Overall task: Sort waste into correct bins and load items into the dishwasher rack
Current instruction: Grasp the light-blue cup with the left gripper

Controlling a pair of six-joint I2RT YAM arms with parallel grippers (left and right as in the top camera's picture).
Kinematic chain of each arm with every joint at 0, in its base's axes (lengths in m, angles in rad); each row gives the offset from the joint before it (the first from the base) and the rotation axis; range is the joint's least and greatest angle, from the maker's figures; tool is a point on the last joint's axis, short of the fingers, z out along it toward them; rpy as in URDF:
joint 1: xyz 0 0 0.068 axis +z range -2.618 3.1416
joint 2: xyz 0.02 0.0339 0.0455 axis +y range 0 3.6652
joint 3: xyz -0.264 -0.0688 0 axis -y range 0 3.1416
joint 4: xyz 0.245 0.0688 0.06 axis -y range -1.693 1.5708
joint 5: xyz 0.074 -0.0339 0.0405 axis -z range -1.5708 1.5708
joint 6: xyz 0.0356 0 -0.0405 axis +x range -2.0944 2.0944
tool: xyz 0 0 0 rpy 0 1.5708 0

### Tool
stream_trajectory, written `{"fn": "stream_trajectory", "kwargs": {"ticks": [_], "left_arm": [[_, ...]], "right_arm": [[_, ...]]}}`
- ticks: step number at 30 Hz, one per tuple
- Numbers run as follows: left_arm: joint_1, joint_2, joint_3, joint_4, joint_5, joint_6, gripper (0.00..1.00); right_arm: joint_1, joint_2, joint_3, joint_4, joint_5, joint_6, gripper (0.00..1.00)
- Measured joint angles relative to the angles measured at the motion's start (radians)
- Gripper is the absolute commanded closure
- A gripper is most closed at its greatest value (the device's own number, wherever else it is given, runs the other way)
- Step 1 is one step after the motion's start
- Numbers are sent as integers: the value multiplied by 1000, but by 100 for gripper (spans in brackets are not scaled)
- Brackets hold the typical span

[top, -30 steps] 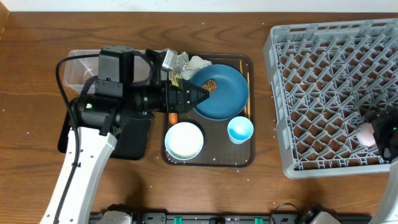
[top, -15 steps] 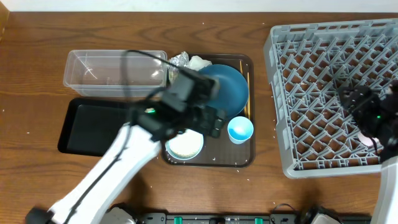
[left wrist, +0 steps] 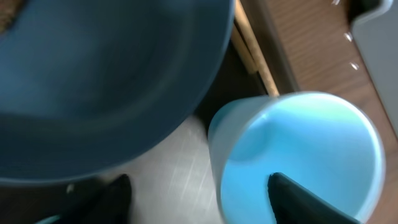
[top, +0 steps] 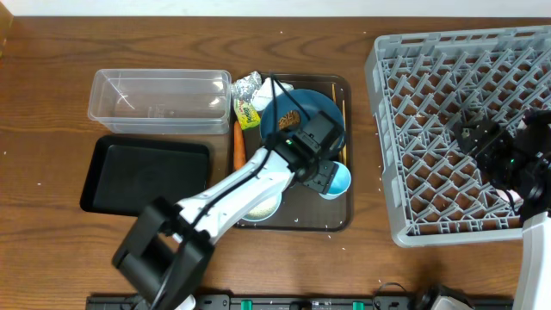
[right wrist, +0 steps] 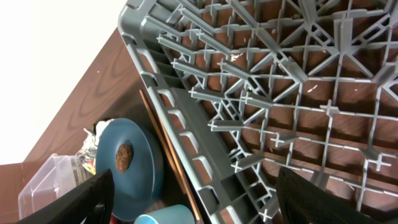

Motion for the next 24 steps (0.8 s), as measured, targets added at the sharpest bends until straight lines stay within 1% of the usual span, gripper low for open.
{"fn": "stream_trajectory", "kwargs": {"ticks": [2, 3, 4, 9, 13, 16, 19, 22, 24], "left_arm": [[-1, 22, 0, 12, 8, -3, 81], [-2, 25, 0, 12, 8, -1, 90], [-1, 26, 0, 9, 11, -4, 94], [17, -7, 7, -76, 29, -2, 94], [93, -113, 35, -88, 117, -2, 94], [185, -228, 61, -58, 251, -3, 94], [292, -323, 76, -17, 441, 2, 94], [377, -367, 80, 21, 644, 7, 94], [412, -370, 80, 45, 765, 10, 94]], "right_arm": [[0, 0, 0, -5, 0, -4, 24], [0, 0, 0, -8, 1, -7, 23], [0, 0, 0, -11, 1, -15, 23], [0, 0, 0, -21, -4, -73, 21], [0, 1, 0, -20, -68, -158, 22], [0, 2, 0, -20, -162, -236, 25], [2, 2, 0, -5, -296, -299, 29], [39, 2, 0, 39, -417, -327, 29], [88, 3, 0, 98, -503, -338, 28]]}}
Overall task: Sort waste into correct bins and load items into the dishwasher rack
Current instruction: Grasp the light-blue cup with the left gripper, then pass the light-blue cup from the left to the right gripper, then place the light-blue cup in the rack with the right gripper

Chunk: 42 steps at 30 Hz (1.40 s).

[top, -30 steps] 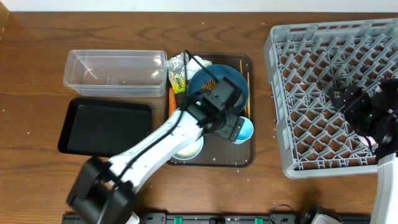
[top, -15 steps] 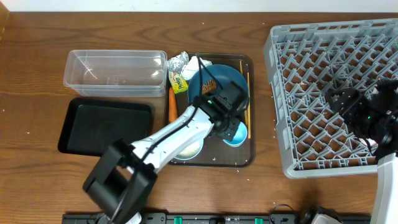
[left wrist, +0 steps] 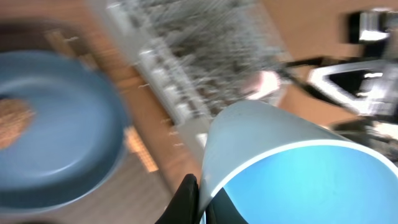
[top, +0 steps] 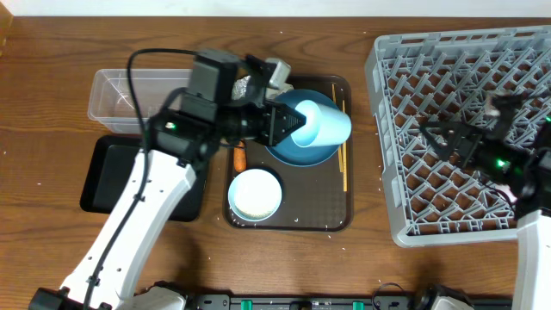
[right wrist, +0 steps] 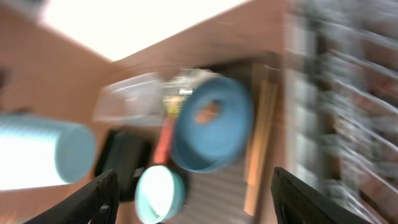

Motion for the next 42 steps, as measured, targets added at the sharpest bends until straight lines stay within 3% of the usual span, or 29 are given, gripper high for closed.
{"fn": "stream_trajectory", "kwargs": {"ticks": [8, 16, 21, 26, 27, 28, 30, 31, 37, 42], "left_arm": [[26, 9, 0, 47, 288, 0, 94], [39, 10, 0, 50, 379, 0, 94], [26, 10, 0, 51, 400, 0, 94], [27, 10, 0, 53, 404, 0, 94], [27, 10, 0, 53, 404, 0, 92], [27, 10, 0, 53, 406, 0, 83], [27, 10, 0, 55, 409, 5, 55], [27, 10, 0, 56, 413, 3, 50], [48, 14, 0, 54, 401, -27, 43], [82, 14, 0, 53, 412, -42, 43]], "right_arm": [[274, 2, 0, 269, -201, -24, 17], [472, 2, 1, 376, -258, -53, 16], [513, 2, 1, 380, -274, -68, 21], [513, 2, 1, 383, -291, -82, 39], [513, 2, 2, 383, -293, -84, 39], [513, 2, 2, 382, -293, -80, 40], [512, 2, 2, 372, -281, -80, 40], [511, 2, 2, 362, -267, -81, 41], [431, -24, 2, 241, -143, -80, 44], [220, -65, 2, 148, 158, -19, 41]]}}
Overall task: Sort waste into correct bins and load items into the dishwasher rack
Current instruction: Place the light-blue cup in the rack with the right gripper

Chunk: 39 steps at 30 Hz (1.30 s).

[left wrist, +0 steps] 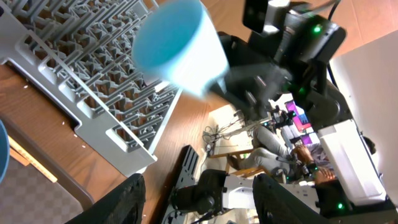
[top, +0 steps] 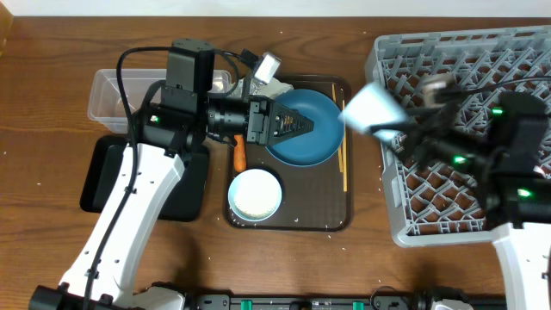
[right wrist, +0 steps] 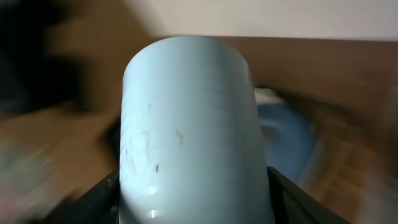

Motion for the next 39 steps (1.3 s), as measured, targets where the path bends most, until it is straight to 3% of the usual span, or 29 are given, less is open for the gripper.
{"fn": "stream_trajectory", "kwargs": {"ticks": [8, 17, 21, 30, 36, 39], "left_arm": [[3, 0, 0, 0, 5, -11, 43], [3, 0, 0, -7, 5, -15, 43], [3, 0, 0, -11, 6, -15, 43], [3, 0, 0, -53, -5, -14, 43], [-2, 0, 0, -66, -36, -11, 43], [-11, 0, 0, -68, -48, -11, 43]], "right_arm": [[-372, -15, 0, -40, 430, 200, 43], [-705, 89, 0, -39, 619, 449, 42], [-798, 190, 0, -13, 621, 523, 42], [-927, 403, 1, 63, 422, 658, 41], [-935, 480, 0, 93, 327, 694, 21], [-935, 481, 1, 156, 264, 701, 18]]}}
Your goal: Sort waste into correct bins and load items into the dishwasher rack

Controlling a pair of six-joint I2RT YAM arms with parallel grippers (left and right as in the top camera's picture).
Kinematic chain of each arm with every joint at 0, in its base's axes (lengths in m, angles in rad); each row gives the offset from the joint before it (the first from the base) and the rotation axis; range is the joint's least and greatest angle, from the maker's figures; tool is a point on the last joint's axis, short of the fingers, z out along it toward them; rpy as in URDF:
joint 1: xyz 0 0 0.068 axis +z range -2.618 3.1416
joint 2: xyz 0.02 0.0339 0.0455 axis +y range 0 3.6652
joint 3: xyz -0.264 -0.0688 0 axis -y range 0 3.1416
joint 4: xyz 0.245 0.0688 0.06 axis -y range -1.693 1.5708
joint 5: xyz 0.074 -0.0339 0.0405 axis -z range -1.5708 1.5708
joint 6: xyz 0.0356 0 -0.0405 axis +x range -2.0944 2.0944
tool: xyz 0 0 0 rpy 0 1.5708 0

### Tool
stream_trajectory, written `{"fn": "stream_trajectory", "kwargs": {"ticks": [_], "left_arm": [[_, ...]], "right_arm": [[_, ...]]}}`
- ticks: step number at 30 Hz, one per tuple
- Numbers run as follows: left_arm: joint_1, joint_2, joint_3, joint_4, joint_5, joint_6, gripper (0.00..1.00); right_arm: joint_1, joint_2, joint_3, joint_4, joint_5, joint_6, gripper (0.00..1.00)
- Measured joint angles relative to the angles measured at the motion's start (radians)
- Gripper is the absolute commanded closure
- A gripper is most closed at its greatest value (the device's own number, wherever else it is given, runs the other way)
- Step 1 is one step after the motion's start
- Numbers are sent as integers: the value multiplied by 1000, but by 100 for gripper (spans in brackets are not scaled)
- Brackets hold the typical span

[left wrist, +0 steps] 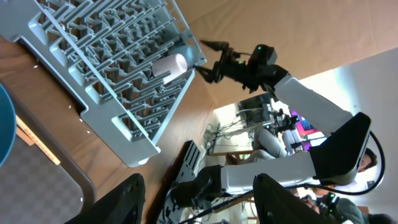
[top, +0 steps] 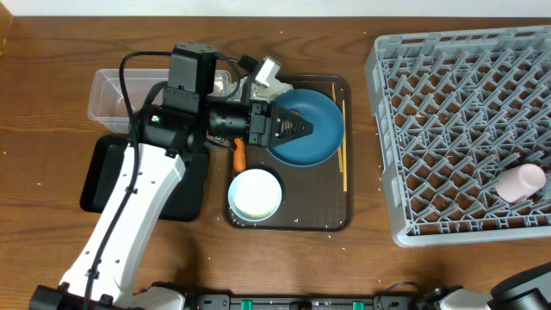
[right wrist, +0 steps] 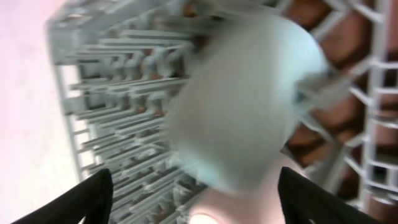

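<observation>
A pale blue cup [top: 520, 182] lies on its side in the grey dishwasher rack [top: 448, 60], near its front right corner. The right wrist view shows the cup [right wrist: 242, 106] blurred, just beyond my right gripper [right wrist: 202, 199], which is open and empty. From the left wrist view the right gripper [left wrist: 211, 61] hangs beside the cup [left wrist: 169, 65]. My left gripper [top: 301, 127] is open and empty, held level above the blue plate [top: 314, 142] on the brown tray [top: 331, 222].
On the tray are a white bowl [top: 255, 194], a carrot [top: 238, 157], chopsticks [top: 342, 159] and crumpled foil [top: 263, 73]. A clear bin [top: 155, 99] and a black tray [top: 142, 176] stand to the left.
The cup was in my right gripper above the rack's left edge. Now it lies in the rack, and the right gripper is open and out of the overhead view. The left arm has barely moved.
My left gripper had one finger inside the cup on the tray. Then it held the cup raised over the plate, toward the right arm. Then the right gripper had the cup and the left was open. Now the cup rests in the rack.
</observation>
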Motion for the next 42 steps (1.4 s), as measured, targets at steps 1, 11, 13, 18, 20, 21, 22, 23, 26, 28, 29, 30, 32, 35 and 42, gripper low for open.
{"fn": "stream_trajectory", "kwargs": {"ticks": [1, 11, 13, 18, 20, 21, 22, 23, 26, 28, 29, 30, 32, 35, 42], "left_arm": [[-3, 0, 0, 0, -2, 0, 43], [-39, 0, 0, -115, -204, 3, 43], [-48, 0, 0, -166, -305, 3, 43], [-65, 0, 0, -285, -614, 4, 42], [-68, 0, 0, -311, -742, 3, 42], [-69, 0, 0, -317, -804, 4, 42], [-71, 0, 0, -316, -859, 4, 42], [-71, 0, 0, -313, -919, 4, 42], [-71, 5, 0, -294, -1024, 4, 42], [-72, 23, 0, -276, -1070, 4, 42], [-74, 37, 0, -271, -1084, 4, 42], [-78, 57, 0, -269, -1099, 4, 42], [-85, 96, 0, -273, -1114, 7, 42], [-96, 160, 0, -293, -1130, 11, 42], [-98, 282, 0, -188, -1141, 24, 42]], "right_arm": [[0, -1, 2, 14, -19, 2, 17], [118, -200, 113, 12, -243, -38, 19], [216, -266, 140, -20, -256, -84, 18], [515, -386, 167, -225, -183, -236, 18], [657, -403, 166, -330, -75, -308, 15], [713, -403, 166, -362, -23, -331, 14], [756, -402, 166, -388, 24, -348, 12], [842, -396, 165, -420, 106, -384, 9], [965, -386, 164, -438, 208, -425, 5], [1041, -382, 164, -441, 256, -447, 3], [1074, -381, 164, -441, 275, -456, 1], [1095, -381, 164, -441, 288, -462, 1], [1126, -381, 164, -441, 311, -474, 1], [1146, -380, 164, -446, 330, -479, 1], [1146, -380, 164, -488, 351, -484, 1]]}}
